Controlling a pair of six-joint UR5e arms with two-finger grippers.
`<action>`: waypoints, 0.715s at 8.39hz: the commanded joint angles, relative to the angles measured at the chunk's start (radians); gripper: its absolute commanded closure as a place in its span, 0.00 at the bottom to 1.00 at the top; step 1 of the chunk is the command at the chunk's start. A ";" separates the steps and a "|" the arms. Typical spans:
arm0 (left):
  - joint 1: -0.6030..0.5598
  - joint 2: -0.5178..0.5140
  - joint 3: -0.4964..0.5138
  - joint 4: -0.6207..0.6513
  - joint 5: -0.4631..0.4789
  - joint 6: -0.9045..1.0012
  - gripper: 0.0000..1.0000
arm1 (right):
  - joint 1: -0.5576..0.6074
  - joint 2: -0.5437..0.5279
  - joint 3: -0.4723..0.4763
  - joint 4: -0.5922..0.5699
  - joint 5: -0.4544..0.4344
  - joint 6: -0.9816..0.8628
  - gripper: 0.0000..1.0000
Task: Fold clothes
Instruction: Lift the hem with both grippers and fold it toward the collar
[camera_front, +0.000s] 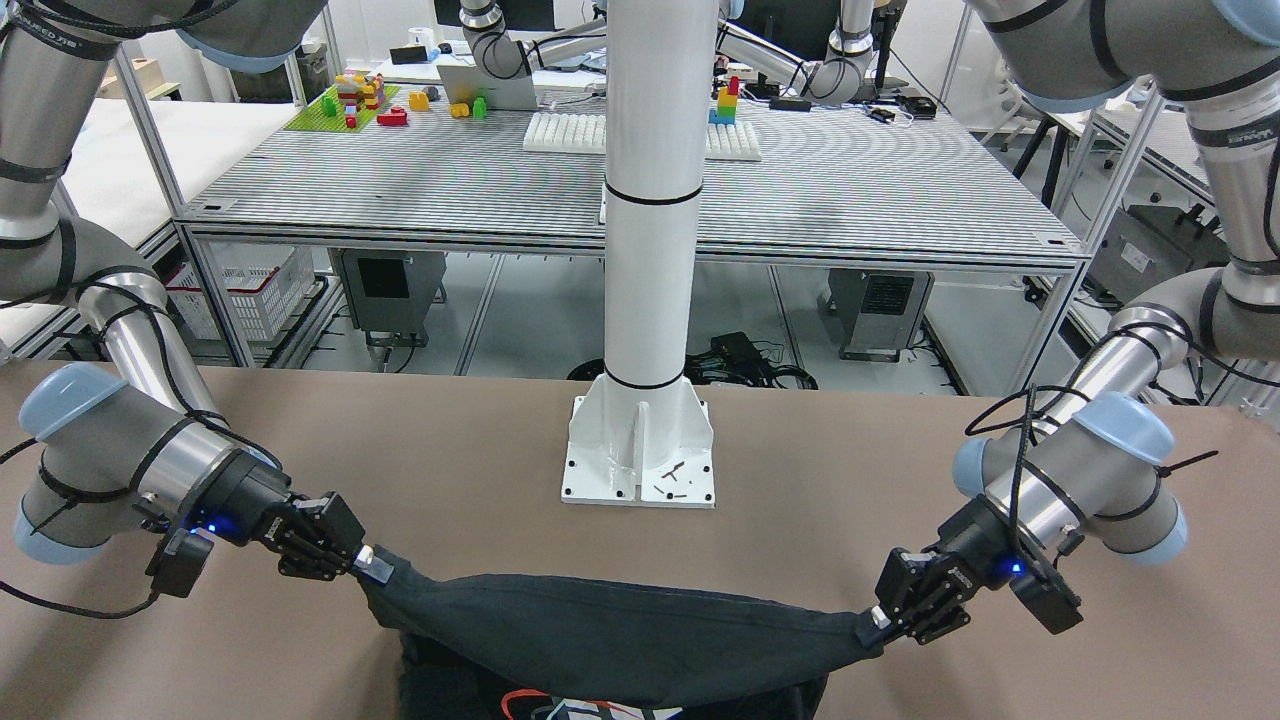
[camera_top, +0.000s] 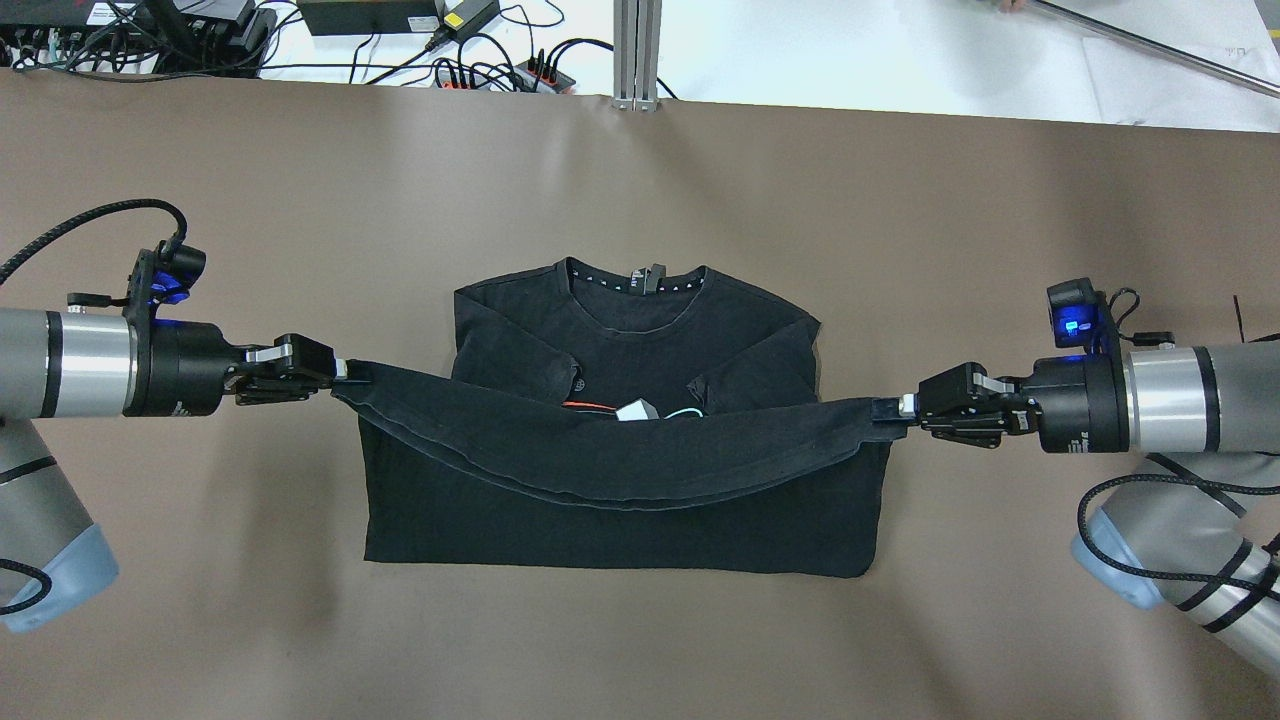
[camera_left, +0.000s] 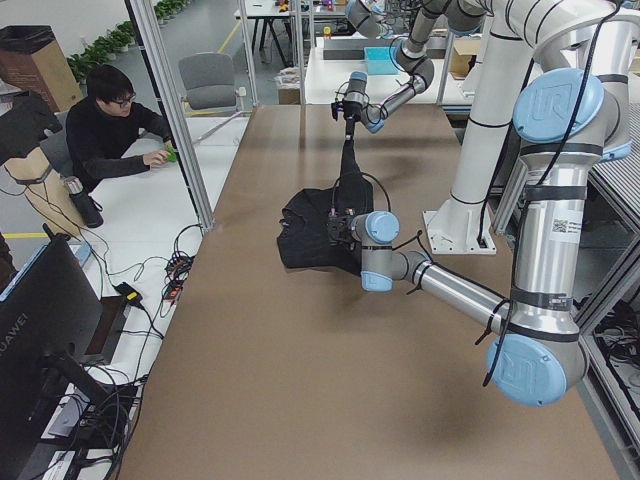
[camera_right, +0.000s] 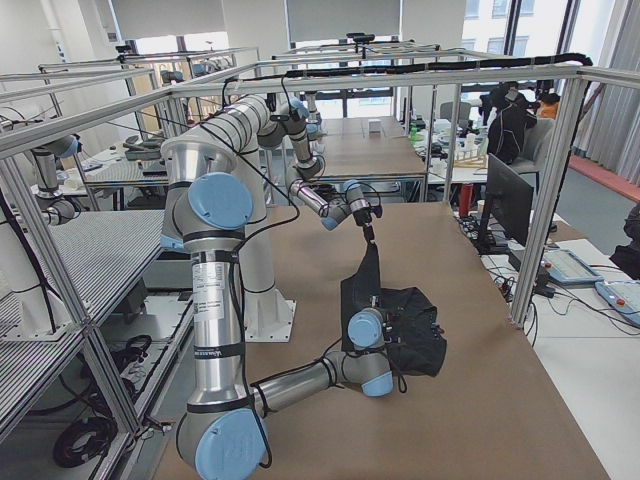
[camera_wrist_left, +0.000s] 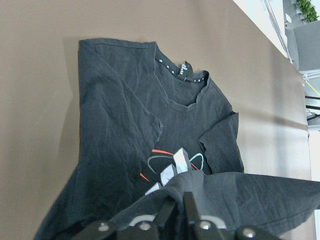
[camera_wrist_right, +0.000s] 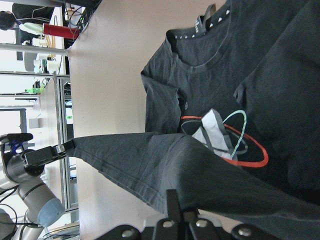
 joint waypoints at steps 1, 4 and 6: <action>-0.001 -0.083 0.140 0.002 0.102 0.003 1.00 | 0.003 0.007 -0.130 -0.017 -0.081 -0.114 1.00; -0.001 -0.119 0.232 0.002 0.181 0.009 1.00 | 0.000 0.021 -0.209 -0.009 -0.139 -0.132 1.00; -0.001 -0.119 0.249 -0.001 0.187 0.009 1.00 | -0.002 0.021 -0.222 -0.011 -0.173 -0.130 1.00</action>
